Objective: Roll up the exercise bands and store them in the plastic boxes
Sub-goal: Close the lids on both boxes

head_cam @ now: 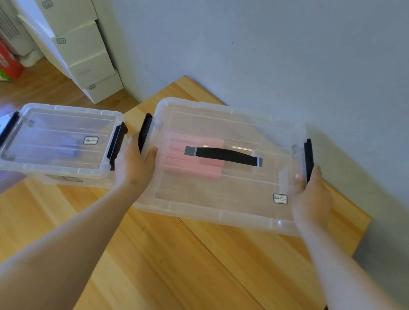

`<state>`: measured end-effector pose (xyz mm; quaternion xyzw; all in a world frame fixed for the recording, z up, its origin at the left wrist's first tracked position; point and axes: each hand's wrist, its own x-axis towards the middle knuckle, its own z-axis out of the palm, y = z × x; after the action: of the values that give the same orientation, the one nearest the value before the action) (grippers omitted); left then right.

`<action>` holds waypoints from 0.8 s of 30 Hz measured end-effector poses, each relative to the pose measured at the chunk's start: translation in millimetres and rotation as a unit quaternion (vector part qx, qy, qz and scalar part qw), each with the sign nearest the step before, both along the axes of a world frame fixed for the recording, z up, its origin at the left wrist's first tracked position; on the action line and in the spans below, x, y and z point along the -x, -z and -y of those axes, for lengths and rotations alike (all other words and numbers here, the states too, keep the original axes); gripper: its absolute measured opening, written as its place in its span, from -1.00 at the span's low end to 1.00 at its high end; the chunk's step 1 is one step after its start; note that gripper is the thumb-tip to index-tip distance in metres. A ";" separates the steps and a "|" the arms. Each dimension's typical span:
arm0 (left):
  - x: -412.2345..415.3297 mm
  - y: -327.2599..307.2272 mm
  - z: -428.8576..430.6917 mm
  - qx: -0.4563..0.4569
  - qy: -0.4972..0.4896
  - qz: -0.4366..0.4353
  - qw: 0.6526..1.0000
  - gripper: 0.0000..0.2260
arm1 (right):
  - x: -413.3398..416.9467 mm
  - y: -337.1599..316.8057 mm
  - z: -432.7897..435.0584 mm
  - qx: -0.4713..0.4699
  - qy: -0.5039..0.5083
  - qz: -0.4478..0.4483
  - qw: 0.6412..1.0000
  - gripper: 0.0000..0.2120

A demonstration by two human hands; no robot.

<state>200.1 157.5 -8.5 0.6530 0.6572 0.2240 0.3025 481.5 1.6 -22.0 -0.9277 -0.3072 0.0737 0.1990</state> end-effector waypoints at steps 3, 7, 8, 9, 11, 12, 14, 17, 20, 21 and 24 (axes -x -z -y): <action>-0.4 -0.1 1.3 -0.008 -0.006 0.001 1.000 -0.63 | 0.4 0.2 0.7 0.004 -0.002 0.007 1.000 -0.61; -1.1 -1.0 1.1 -0.016 -0.002 -0.007 1.000 -0.62 | 0.8 1.3 1.8 0.006 -0.003 0.015 1.000 -0.60; -1.6 -1.3 1.3 -0.021 0.002 -0.010 1.000 -0.63 | 1.1 1.7 2.8 0.007 -0.003 0.019 1.000 -0.61; -2.3 -1.9 1.5 -0.028 0.006 -0.015 0.999 -0.67 | 1.9 1.7 4.2 0.008 -0.002 0.022 1.000 -0.61; -3.6 -2.8 2.0 -0.039 0.011 -0.025 0.999 -0.72 | 3.9 2.3 7.1 0.008 0.003 0.023 1.000 -0.61; -4.1 -3.3 2.5 -0.041 0.014 -0.029 0.999 -0.72 | 4.7 2.2 8.4 0.006 0.005 0.021 1.000 -0.60; -2.9 -1.6 2.5 -0.043 0.030 -0.034 0.998 -0.68 | 6.8 2.5 9.6 0.007 0.009 0.017 1.000 -0.60; 1.3 4.4 -0.4 -0.025 0.066 -0.034 0.997 -0.60 | 8.5 2.6 9.9 0.012 0.014 0.013 1.000 -0.56; 4.9 6.6 -1.5 -0.012 0.101 -0.068 0.992 -0.55 | 12.1 3.2 13.5 0.033 -0.001 0.021 0.999 -0.52; 6.2 5.6 -0.1 -0.028 0.118 -0.088 0.989 -0.53 | 14.1 2.0 15.4 0.040 -0.004 0.023 0.999 -0.51; 19.3 0.5 4.6 -0.118 0.177 -0.150 0.965 -0.49 | 16.9 -0.9 20.2 0.038 -0.019 0.024 0.999 -0.52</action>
<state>180.8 152.9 -8.9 0.8163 0.5378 0.1424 0.1555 464.6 -18.6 -21.1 -0.9300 -0.3266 0.0670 0.1546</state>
